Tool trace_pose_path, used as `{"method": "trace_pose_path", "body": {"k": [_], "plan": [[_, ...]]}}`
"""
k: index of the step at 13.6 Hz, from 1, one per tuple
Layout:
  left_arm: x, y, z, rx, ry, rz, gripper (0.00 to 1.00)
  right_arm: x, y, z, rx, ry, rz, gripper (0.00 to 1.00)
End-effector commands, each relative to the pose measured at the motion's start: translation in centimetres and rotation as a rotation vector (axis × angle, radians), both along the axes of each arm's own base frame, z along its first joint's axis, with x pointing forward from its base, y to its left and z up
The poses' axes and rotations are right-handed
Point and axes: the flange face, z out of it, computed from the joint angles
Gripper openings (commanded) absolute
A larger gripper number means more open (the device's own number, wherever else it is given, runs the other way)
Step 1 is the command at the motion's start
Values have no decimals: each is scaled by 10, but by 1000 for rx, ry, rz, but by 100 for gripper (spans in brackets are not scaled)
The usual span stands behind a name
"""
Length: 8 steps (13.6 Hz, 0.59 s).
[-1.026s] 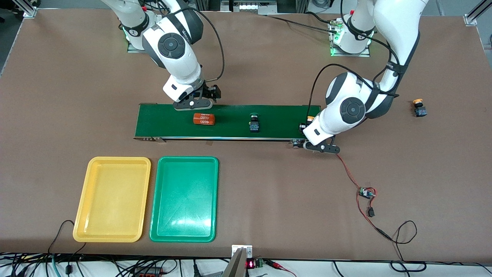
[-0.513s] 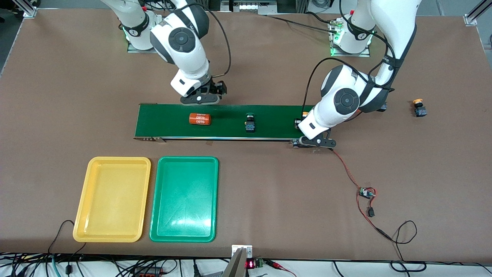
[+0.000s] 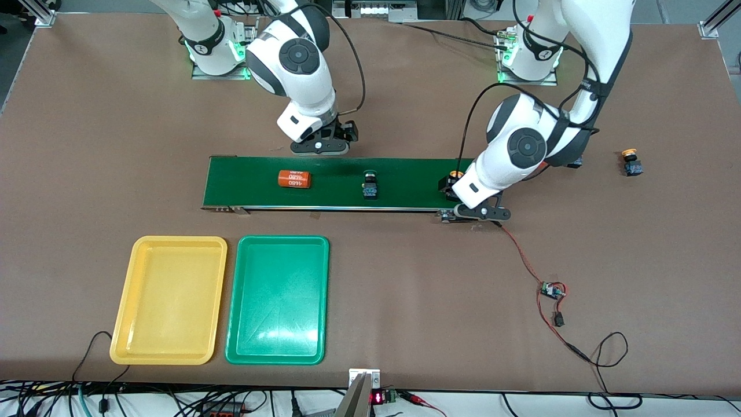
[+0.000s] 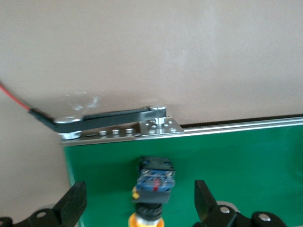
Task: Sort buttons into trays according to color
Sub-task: 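Grasp the green button with the right gripper while the left gripper grasps cylinder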
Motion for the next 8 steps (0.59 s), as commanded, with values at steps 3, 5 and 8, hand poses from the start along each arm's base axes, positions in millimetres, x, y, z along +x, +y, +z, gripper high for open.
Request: {"method": "trace_pose_path", "body": {"k": [3, 5, 8], "plan": [[22, 112, 36, 14, 3, 137, 100, 23, 25, -11, 6, -28, -22, 100], [23, 155, 29, 16, 50, 132, 100, 32, 30, -14, 9, -44, -18, 100], [0, 199, 14, 31, 144, 154, 100, 40, 33, -23, 37, -50, -46, 100]]}}
